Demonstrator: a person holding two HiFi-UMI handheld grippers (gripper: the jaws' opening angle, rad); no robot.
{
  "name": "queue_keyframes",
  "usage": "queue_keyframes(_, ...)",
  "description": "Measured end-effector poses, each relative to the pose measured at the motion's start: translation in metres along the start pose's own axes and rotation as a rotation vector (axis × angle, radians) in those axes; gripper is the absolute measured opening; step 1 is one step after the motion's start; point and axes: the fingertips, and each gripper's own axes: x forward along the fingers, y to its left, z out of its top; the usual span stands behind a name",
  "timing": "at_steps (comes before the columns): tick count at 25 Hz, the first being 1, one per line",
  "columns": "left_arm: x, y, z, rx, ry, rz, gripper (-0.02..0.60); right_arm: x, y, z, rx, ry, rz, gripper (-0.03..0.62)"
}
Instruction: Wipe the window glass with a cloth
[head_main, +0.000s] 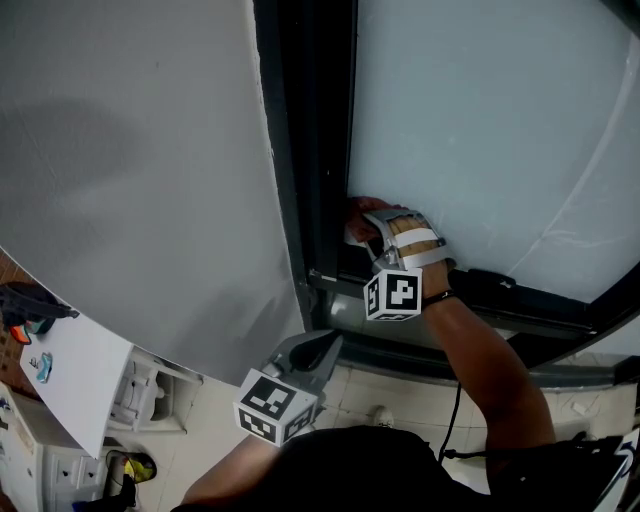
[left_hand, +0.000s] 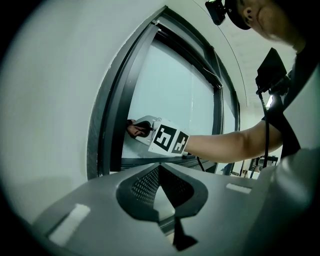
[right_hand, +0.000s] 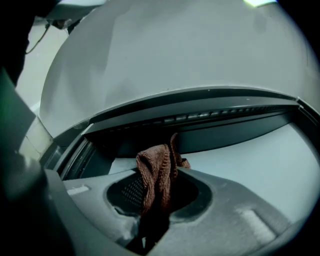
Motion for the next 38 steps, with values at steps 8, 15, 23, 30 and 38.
queue_keyframes(8, -0.001, 0.003, -0.001, -0.007, 0.002, 0.009, 0.017, 0.010, 0.054, -0.005, -0.014, 0.011, 0.094, 0.077)
queue_keyframes(15, -0.001, 0.000, -0.004, -0.015, 0.005, 0.006, 0.017, 0.012, 0.072, -0.007, 0.003, 0.024, 0.175, 0.077)
queue_keyframes(23, -0.004, 0.000, -0.005, -0.018, 0.000, 0.002, 0.017, 0.016, 0.099, -0.010, -0.014, 0.032, 0.267, 0.077)
queue_keyframes(30, -0.006, 0.001, -0.005, -0.018, -0.001, -0.004, 0.017, 0.021, 0.105, -0.012, -0.021, 0.042, 0.292, 0.076)
queue_keyframes(38, -0.007, 0.001, -0.005, -0.008, 0.009, -0.012, 0.017, 0.012, 0.098, -0.005, 0.020, 0.018, 0.332, 0.076)
